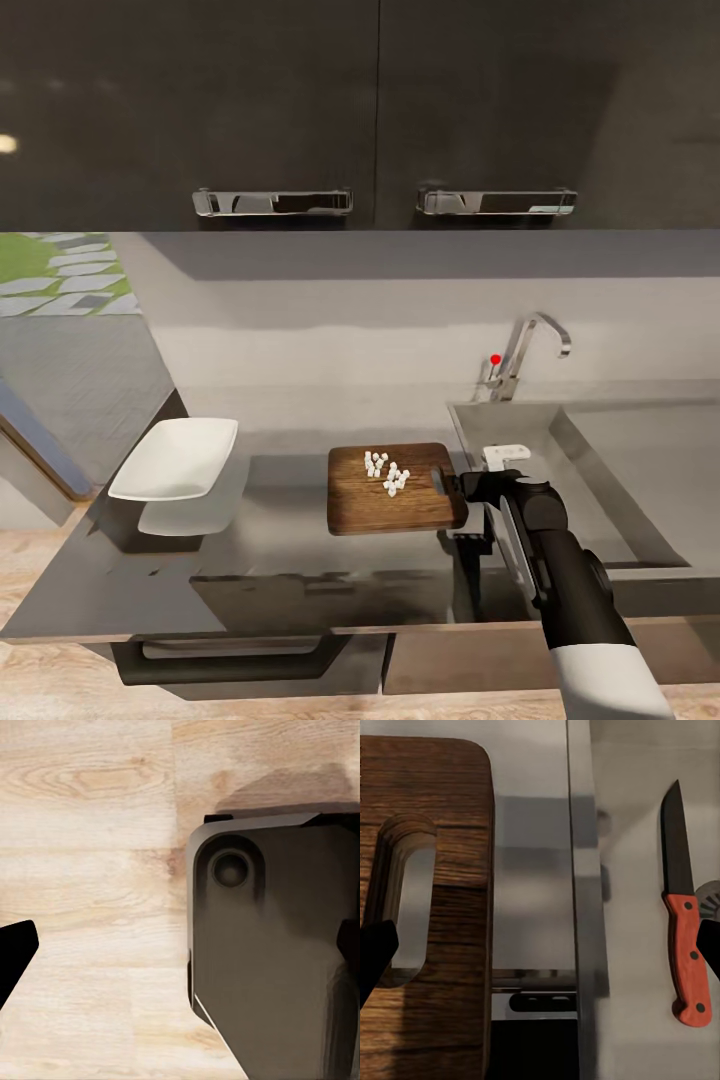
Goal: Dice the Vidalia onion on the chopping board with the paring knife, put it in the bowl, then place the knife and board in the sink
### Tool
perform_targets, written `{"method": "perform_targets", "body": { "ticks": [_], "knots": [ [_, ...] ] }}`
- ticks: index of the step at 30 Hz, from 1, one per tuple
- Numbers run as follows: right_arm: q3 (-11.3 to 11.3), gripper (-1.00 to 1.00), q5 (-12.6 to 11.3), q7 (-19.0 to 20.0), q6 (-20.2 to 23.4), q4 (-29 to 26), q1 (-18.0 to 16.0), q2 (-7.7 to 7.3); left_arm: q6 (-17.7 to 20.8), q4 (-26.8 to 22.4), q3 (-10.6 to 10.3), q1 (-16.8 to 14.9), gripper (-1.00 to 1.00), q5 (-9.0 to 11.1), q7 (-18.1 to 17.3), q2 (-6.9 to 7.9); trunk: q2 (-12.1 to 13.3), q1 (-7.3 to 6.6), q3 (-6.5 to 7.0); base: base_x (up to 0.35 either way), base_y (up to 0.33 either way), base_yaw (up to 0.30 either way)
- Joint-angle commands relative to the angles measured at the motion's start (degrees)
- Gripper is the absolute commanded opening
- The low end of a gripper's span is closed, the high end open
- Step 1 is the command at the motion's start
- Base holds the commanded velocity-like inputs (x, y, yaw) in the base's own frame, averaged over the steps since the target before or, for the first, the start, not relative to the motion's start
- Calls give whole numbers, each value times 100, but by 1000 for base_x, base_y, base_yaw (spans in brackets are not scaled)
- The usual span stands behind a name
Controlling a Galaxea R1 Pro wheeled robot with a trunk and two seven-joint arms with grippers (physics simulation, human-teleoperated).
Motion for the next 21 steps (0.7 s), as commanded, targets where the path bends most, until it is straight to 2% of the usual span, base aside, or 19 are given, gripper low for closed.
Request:
{"method": "perform_targets", "body": {
  "ticks": [1,4,6,8,12,21],
  "knots": [
    [-13,100,61,59,24,-6,-5,7,-40,28,11,-11,100,-42,33,3,-12,3,-11,0,0,0],
    [57,100,61,59,24,-6,-5,34,-32,31,5,-11,100,-40,33,6,-12,3,-11,0,0,0],
    [326,100,61,53,20,-6,-5,32,-27,31,5,-11,100,-40,28,-8,-12,3,-11,0,0,0],
    [445,100,66,52,16,-6,-5,13,-23,31,4,-11,100,-40,24,-42,-12,3,-11,17,0,0],
    [499,100,66,51,16,-6,-5,1,-22,31,4,-11,100,-39,23,-90,-12,3,-11,83,0,0],
    [493,100,71,59,2,-6,-5,-9,-21,31,4,-11,100,-39,23,-97,-12,3,-11,13,0,0]
  ]
}}
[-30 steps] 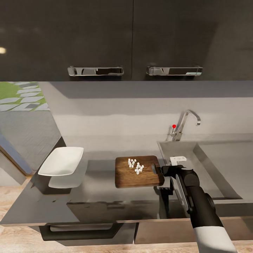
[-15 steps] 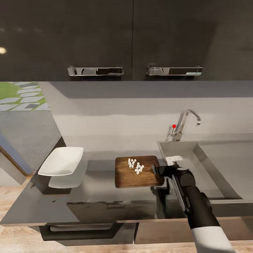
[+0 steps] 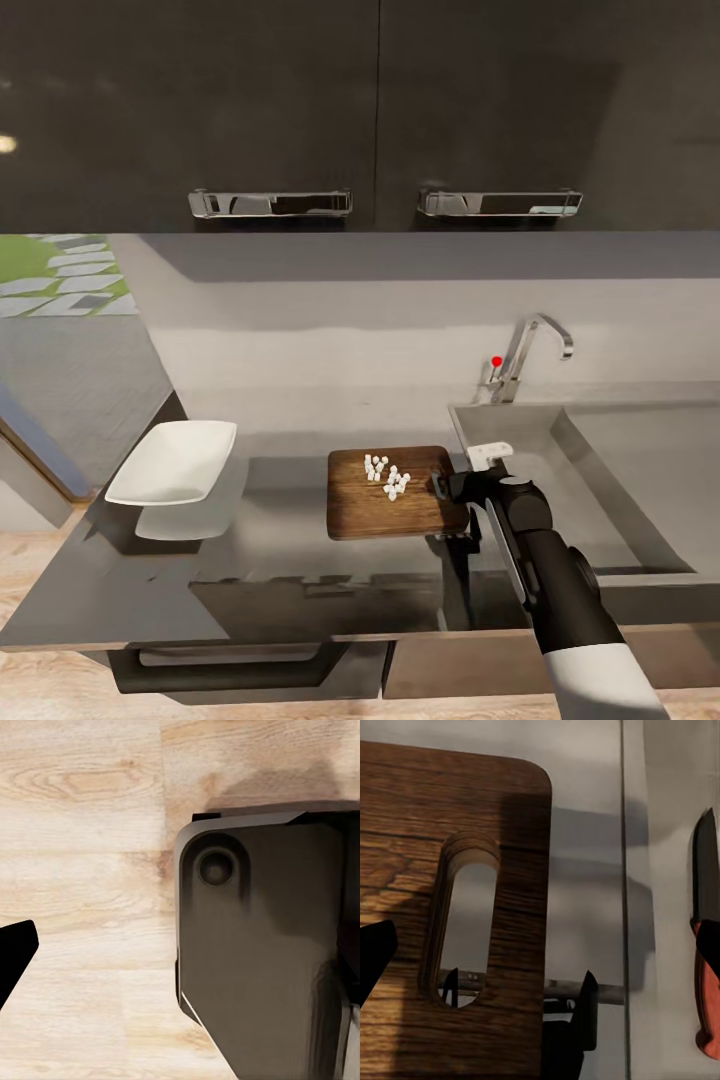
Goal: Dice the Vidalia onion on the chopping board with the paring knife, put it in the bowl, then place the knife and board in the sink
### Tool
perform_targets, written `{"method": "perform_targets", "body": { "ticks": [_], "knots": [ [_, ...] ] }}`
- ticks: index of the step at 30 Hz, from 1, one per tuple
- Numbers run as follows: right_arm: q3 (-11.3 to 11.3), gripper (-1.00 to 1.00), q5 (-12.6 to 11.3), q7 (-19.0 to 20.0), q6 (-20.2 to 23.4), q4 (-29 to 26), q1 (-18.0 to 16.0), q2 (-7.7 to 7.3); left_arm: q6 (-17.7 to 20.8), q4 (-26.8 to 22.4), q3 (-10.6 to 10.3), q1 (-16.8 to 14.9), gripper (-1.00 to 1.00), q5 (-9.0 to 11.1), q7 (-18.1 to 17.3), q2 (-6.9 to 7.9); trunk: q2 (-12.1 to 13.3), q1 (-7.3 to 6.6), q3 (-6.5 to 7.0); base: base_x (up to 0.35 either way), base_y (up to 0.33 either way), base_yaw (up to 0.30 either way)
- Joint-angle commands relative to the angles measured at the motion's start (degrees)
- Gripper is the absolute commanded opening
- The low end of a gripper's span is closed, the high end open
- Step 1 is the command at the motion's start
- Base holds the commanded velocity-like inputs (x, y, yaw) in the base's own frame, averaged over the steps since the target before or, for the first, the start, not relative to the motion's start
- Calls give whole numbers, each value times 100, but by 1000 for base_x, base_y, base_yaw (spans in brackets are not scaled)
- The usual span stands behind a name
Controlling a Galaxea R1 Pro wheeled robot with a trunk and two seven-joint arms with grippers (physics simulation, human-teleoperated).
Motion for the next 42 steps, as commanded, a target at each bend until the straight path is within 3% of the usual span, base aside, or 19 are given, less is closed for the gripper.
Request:
{"method": "perform_targets", "body": {
  "ticks": [1,13,20,31,42],
  "knots": [
    [-12,100,66,57,25,-6,-5,-2,-40,25,10,-11,100,-43,37,-1,-12,3,-11,0,0,0],
    [-64,100,70,58,15,-6,-5,-27,-40,25,10,-11,100,-43,37,-1,-12,3,-11,7,0,0],
    [-372,100,61,66,13,-6,-5,-26,-40,25,10,-11,100,-43,31,-7,-12,3,-11,61,0,0],
    [-369,100,35,58,13,-6,-5,-16,-40,25,10,-11,100,-43,29,-10,-12,3,-13,2,0,0],
    [-378,100,35,58,15,-6,-5,-16,-40,25,10,-11,100,-43,29,-10,-12,3,-100,0,0,0]
  ]
}}
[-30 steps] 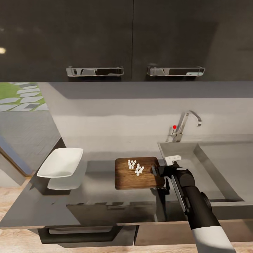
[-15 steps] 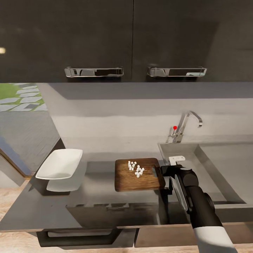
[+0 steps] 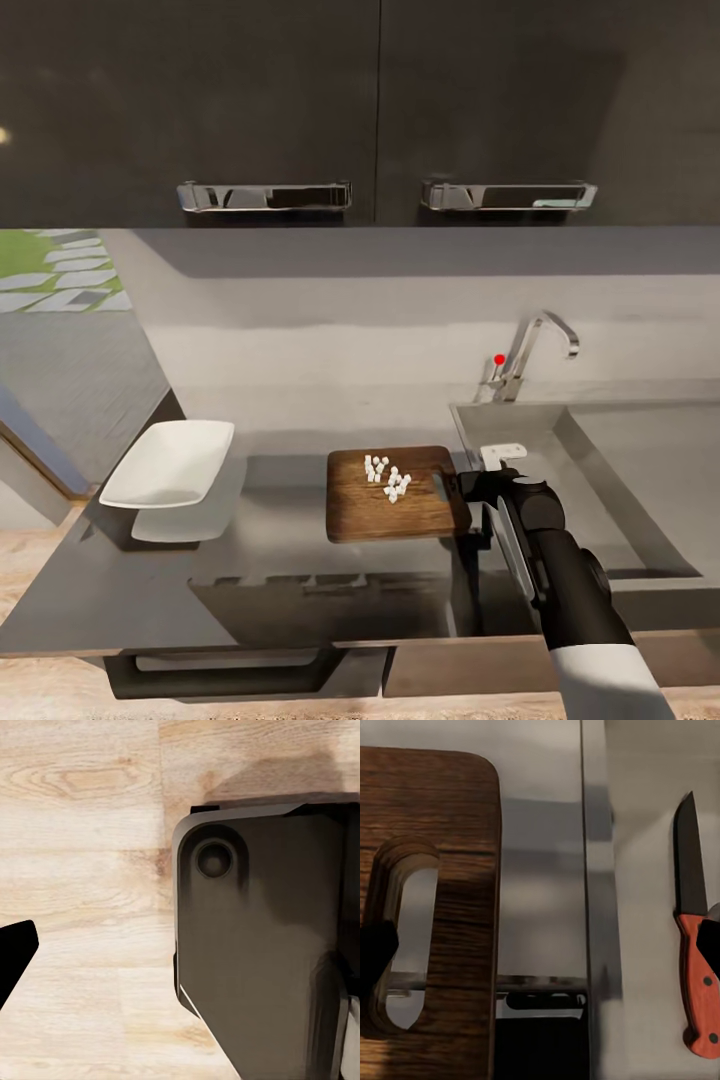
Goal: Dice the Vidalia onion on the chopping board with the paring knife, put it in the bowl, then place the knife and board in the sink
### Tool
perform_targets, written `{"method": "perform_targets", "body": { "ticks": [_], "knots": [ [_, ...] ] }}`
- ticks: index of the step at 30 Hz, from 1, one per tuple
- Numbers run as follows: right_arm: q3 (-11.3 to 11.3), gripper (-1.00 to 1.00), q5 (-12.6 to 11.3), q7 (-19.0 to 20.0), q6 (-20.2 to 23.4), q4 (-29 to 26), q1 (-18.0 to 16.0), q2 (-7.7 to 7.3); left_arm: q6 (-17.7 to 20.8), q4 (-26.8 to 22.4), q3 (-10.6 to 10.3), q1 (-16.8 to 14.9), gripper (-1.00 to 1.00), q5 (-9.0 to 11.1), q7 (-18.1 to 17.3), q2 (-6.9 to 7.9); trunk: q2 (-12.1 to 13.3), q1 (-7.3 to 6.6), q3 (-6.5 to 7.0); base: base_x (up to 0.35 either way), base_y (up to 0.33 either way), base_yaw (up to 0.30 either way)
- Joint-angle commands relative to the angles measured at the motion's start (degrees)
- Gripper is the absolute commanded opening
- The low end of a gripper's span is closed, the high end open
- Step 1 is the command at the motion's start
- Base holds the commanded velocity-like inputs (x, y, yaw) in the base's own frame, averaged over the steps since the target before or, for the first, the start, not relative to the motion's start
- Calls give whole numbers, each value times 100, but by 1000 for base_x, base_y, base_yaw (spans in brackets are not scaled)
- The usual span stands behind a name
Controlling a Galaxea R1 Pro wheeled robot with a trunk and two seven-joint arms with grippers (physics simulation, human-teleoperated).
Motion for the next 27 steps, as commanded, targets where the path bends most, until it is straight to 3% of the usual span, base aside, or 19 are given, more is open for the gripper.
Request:
{"method": "perform_targets", "body": {
  "ticks": [1,27],
  "knots": [
    [-11,100,61,59,24,-6,-5,5,-40,25,10,-11,100,-43,37,-1,-12,3,-20,0,0,0],
    [-3,100,61,59,24,-6,-5,5,-40,25,10,-11,100,-43,36,-1,-12,3,-259,26,0,0]
  ]
}}
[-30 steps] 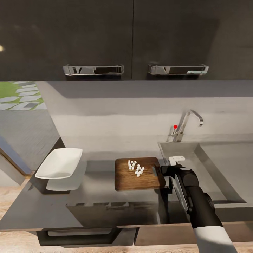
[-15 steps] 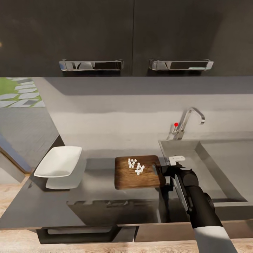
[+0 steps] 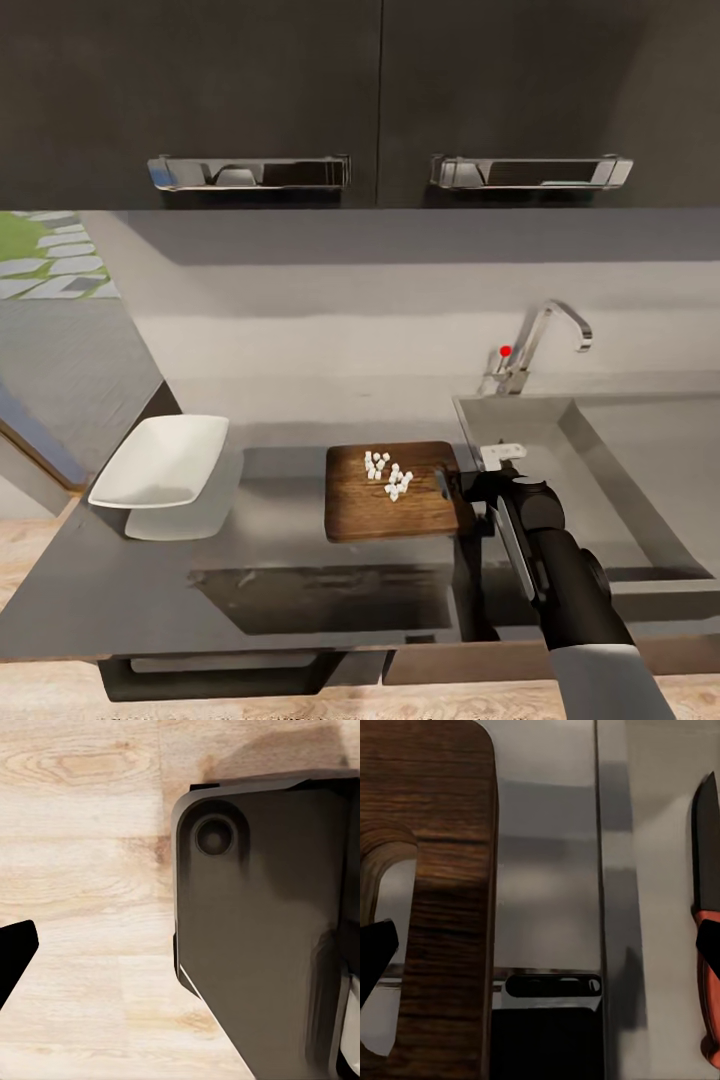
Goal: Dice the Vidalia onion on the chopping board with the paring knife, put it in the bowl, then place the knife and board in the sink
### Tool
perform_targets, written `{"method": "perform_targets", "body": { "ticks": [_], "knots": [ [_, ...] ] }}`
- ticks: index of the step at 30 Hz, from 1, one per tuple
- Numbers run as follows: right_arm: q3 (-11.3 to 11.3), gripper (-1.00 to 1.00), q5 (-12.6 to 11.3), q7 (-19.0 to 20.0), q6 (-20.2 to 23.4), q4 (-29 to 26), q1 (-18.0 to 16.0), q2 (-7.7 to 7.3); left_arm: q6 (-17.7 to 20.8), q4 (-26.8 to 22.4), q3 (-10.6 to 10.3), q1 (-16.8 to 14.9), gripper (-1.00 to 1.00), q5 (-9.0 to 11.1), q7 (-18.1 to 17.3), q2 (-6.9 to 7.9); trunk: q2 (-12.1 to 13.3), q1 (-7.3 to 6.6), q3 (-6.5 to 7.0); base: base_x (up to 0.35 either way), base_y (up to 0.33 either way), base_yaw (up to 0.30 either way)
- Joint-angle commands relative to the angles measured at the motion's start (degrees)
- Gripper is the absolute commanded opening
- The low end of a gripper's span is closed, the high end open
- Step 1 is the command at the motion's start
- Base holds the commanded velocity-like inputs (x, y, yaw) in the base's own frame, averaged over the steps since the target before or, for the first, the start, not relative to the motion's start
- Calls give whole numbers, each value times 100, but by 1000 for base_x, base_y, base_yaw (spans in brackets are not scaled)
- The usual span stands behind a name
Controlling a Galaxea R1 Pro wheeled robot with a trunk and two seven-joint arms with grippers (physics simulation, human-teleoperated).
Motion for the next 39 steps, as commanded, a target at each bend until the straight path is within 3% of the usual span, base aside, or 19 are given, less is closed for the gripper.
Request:
{"method": "perform_targets", "body": {
  "ticks": [1,26,27,39],
  "knots": [
    [-10,100,62,59,27,-6,-5,4,-40,25,10,-10,100,-43,37,-1,-11,3,-20,0,0,0],
    [6,100,66,59,24,-6,-5,13,-40,25,10,-10,100,-43,37,-1,-11,3,-245,0,0,0],
    [6,-100,66,59,24,-6,-5,13,-40,25,10,-10,100,-43,37,-1,-11,3,-248,0,0,0],
    [8,-100,70,51,32,-6,-5,13,-40,25,10,-10,100,-43,37,-1,-11,3,-251,0,0,0]
  ]
}}
